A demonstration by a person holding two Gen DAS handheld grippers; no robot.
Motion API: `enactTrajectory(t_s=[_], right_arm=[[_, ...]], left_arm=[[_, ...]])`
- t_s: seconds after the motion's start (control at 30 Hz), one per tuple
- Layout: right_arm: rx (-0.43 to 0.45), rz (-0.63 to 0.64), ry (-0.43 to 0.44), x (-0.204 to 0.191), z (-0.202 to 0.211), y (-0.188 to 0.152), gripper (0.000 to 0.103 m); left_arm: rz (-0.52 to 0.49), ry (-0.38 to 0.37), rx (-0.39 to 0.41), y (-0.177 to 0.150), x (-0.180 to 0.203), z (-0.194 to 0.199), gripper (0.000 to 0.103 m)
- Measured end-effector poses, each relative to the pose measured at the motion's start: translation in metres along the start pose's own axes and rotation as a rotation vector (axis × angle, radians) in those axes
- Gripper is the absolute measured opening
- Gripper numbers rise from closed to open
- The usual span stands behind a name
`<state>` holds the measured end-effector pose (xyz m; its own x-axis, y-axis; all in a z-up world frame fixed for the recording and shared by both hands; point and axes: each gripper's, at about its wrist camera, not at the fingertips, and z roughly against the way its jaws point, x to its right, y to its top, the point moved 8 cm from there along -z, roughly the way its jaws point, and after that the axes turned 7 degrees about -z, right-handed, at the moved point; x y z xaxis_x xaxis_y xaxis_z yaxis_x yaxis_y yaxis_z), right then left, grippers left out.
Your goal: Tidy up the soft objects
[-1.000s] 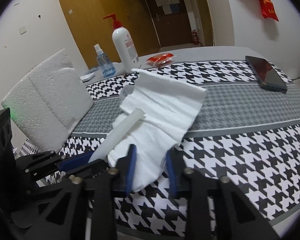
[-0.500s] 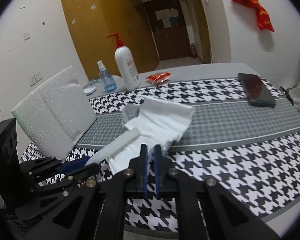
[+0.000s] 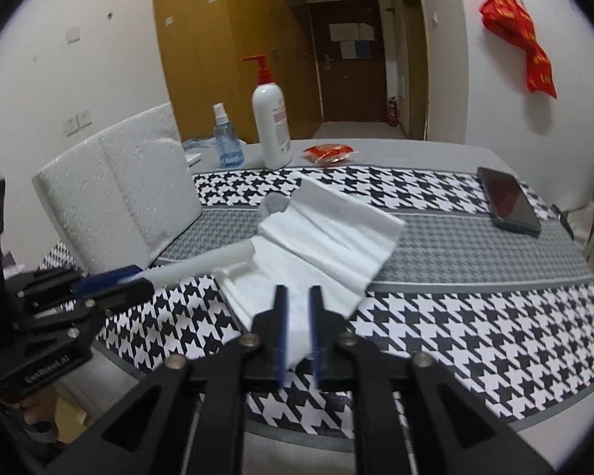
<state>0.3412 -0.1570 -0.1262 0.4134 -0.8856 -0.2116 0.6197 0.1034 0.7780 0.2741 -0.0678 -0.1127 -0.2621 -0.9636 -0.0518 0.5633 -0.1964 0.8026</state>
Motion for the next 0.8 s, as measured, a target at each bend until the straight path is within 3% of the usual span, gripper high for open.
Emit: enactTrajectory(t_s=[0.03, 0.1, 0.53, 0.6, 0.67, 0.8], right_arm=[[-0.001, 0.019, -0.006, -0.003, -0.001, -0.001, 0.051], [0.015, 0.040, -0.012, -0.007, 0.000, 0.000, 0.066], [-0.022, 0.074, -0.034, -0.012, -0.024, 0.008, 0.066], [-0.019, 0.077, -0.031, -0.011, -0.024, 0.009, 0.066], [-0.020, 0.087, -0.036, -0.010, -0.025, 0.011, 0.066], [-0.014, 0.091, -0.044, -0.007, -0.026, 0.015, 0.066]], left_arm=[[0.000, 0.001, 0.002, 0.000, 0.000, 0.002, 0.013], [-0.001, 0.002, 0.008, -0.002, -0.001, 0.005, 0.013], [-0.008, -0.009, -0.007, -0.015, -0.006, 0.008, 0.014], [-0.011, -0.017, -0.015, -0.016, -0.006, 0.007, 0.024], [-0.016, -0.010, -0.016, -0.017, -0.006, 0.006, 0.054], [-0.037, -0.023, -0.002, -0.013, -0.002, 0.007, 0.058]])
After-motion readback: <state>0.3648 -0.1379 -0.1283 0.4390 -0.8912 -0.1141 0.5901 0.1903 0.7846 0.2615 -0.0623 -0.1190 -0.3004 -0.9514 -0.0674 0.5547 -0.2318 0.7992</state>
